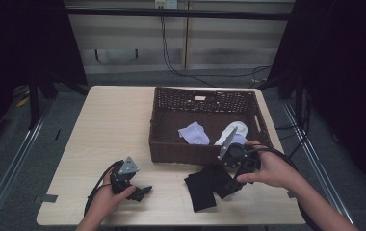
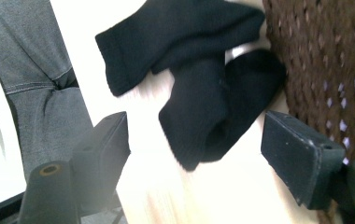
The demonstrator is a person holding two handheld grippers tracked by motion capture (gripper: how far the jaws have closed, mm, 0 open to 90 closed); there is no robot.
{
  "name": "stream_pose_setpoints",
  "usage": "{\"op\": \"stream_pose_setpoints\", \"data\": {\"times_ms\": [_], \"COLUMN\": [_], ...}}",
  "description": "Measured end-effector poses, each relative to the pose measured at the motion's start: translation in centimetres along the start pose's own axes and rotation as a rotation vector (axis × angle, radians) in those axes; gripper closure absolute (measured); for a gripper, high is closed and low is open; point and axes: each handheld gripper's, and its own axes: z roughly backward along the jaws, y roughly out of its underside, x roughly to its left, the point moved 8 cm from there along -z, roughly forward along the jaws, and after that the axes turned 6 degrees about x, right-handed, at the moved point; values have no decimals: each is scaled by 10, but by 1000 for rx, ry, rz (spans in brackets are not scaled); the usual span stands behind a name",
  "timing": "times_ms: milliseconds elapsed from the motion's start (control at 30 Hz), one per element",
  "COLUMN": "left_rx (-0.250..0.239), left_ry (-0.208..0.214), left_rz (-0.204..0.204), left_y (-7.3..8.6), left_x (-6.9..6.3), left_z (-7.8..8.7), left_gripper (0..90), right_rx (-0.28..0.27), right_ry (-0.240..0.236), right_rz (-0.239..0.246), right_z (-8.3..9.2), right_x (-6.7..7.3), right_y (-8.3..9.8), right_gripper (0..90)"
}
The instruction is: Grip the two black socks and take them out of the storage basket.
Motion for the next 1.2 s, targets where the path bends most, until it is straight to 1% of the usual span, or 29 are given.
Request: {"op": "stream_pose_setpoints", "data": {"times_ms": [67, 100, 133, 200, 333, 500, 567, 633, 700, 733, 867, 1000, 1033, 1167, 1200], "left_rx": [0, 0, 0, -1, -1, -1, -1, 0, -1, -1, -1, -1, -1, -1, -1], "left_ry": [0, 0, 0, 0, 0, -1, -1, -1, 0, -1, -1, -1, -1, -1, -1], "left_rz": [0, 0, 0, 2, 2, 2, 2, 1, 2, 2, 2, 3, 2, 2, 3], "left_y": [0, 0, 0, 0, 0, 0, 0, 0, 0, 0, 0, 0, 0, 0, 0], "left_x": [0, 0, 0, 0, 0, 0, 0, 0, 0, 0, 0, 0, 0, 0, 0], "left_z": [0, 0, 0, 0, 0, 0, 0, 0, 0, 0, 0, 0, 0, 0, 0], "left_gripper": [0, 0, 0, 0, 0, 0, 0, 0, 0, 0, 0, 0, 0, 0, 0], "right_rx": [-7, -6, -6, -14, -27, -38, -58, -69, -83, -98, -128, -142, -143, -163, -170], "right_ry": [-6, -13, -13, -15, -23, -11, -20, -15, -17, -23, -23, -21, -20, -11, -3], "right_rz": [-14, -24, -24, -32, -58, -85, -94, -95, -116, -120, -140, -144, -153, -148, -139], "right_z": [-2, -5, -5, -8, -13, -22, -26, -29, -32, -34, -41, -50, -52, -59, -61], "right_x": [-1, -2, -2, -3, -3, -5, -6, -9, -10, -10, -13, -14, -14, -15, -16], "right_y": [7, 14, 14, 20, 29, 39, 43, 46, 49, 50, 54, 59, 60, 63, 63], "right_gripper": [228, 225, 225, 224, 224, 224, 225, 228, 229, 232, 234, 234, 234, 234, 234]}}
